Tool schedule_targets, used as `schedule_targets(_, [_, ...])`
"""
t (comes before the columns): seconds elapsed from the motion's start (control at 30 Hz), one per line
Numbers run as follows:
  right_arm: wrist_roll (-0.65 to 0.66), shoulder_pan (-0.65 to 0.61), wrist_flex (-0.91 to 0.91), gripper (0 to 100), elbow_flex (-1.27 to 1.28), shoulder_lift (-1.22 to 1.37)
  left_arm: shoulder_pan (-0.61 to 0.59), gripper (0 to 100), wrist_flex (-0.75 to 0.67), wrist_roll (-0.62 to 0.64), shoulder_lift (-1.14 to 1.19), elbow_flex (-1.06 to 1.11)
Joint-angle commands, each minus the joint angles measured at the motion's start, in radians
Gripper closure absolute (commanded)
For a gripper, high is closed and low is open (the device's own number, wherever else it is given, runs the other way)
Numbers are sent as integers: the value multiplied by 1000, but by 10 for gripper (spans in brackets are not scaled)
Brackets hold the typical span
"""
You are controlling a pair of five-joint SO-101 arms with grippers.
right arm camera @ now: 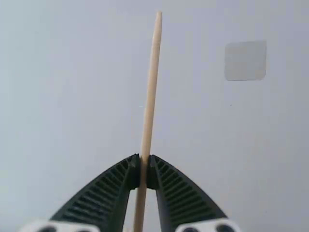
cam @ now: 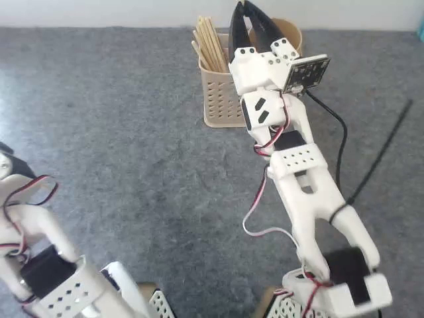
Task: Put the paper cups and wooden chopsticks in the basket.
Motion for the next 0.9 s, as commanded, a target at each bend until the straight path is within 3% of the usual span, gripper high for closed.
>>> schedule_targets(0.0, [60,-28,-79,991,-55,50,2,989,-31,-8,-15,-4])
schedule_targets(0.43, [89,-36,-82,984,-117,171,2,988,-31,-8,-15,-4])
schedule_targets(0.57, [94,-54,-74,900,-109,171,2,988,-29,-8,-15,-7])
schedule_targets(0.87, [89,-54,48,907,-104,79,2,988,-28,-8,-15,-5])
